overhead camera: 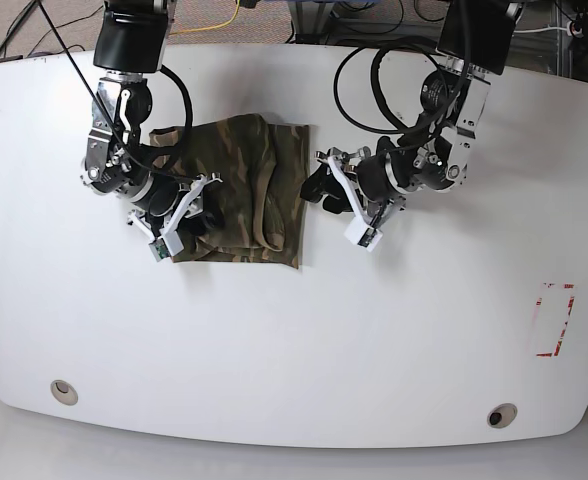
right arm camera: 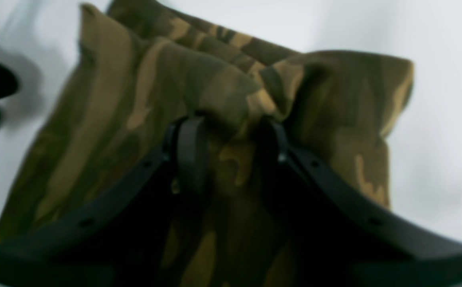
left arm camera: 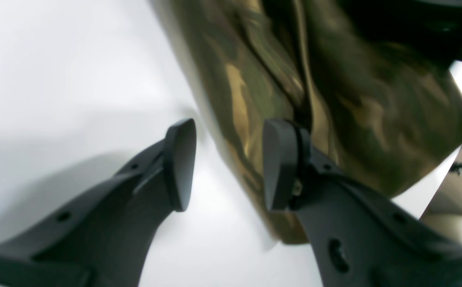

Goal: Layout the t-shirt on the table in an organized manner, then fold the t-shirt properly
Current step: 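Press the folded bundle's sides with both grippers to square it, then grasp the bundle's edge with the right gripper and tuck it under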

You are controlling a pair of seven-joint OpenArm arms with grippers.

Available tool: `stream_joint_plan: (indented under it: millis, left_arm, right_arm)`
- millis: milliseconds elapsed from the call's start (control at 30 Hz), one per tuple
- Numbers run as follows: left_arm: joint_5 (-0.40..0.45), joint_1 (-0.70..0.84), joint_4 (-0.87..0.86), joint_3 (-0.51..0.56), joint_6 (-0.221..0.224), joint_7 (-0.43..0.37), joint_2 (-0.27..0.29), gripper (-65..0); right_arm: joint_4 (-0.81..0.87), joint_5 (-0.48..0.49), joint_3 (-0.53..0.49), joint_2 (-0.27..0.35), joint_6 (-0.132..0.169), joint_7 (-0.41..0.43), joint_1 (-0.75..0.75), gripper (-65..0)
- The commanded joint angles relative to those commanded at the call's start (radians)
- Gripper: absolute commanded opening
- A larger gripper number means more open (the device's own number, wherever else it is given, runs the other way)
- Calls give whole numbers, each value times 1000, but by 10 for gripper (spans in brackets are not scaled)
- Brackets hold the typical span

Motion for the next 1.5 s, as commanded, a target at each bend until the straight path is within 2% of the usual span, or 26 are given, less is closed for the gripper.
stream_joint_plan:
  millis: [100, 233, 467, 567, 633, 767, 833, 1000, 1133, 1300, 1400, 1500]
  left_arm:
    - [0, 8, 0, 0, 0, 0, 0, -399]
    - [0, 11, 0, 0, 0, 0, 0, -399]
    - [0, 12, 0, 0, 0, 0, 0, -399]
    - [0, 14, 0, 0, 0, 0, 0, -399]
    - [0, 15, 0, 0, 0, 0, -2, -399]
    - [0, 20, 0, -26, 0, 0, -8, -399]
    - [0, 20, 0, -54, 0, 0, -15, -399]
    - [0, 35, 2, -144, -2, 0, -23, -399]
    - [0, 35, 32, -250, -3, 0, -37, -399]
    - [0, 35, 54, -305, -3, 0, -72, -399]
    - [0, 35, 55, -327, -3, 0, -86, -399]
    - [0, 35, 55, -370, -3, 0, -86, -399]
  right_arm:
    - [-21, -5, 0, 2, 0, 34, 2, -445]
    - [38, 6, 3, 11, 0, 15, 2, -442]
    - [247, 75, 5, 8, 0, -133, 3, -430]
    - [338, 106, 3, 3, 0, -216, 23, -347]
    - [387, 110, 2, -23, 0, -267, 37, -263]
    - [416, 107, 0, -64, 0, -299, 60, -136]
    - [402, 107, -3, -75, 0, -299, 69, -111]
    - [304, 107, -83, -81, 0, -287, 109, -106]
    - [210, 107, -130, -80, 0, -226, 126, -106]
    - [114, 106, -157, -78, 0, -170, 135, -111]
    - [58, 106, -167, -77, 0, -135, 138, -151]
    - [-9, 106, -198, -49, 0, -89, 140, -241]
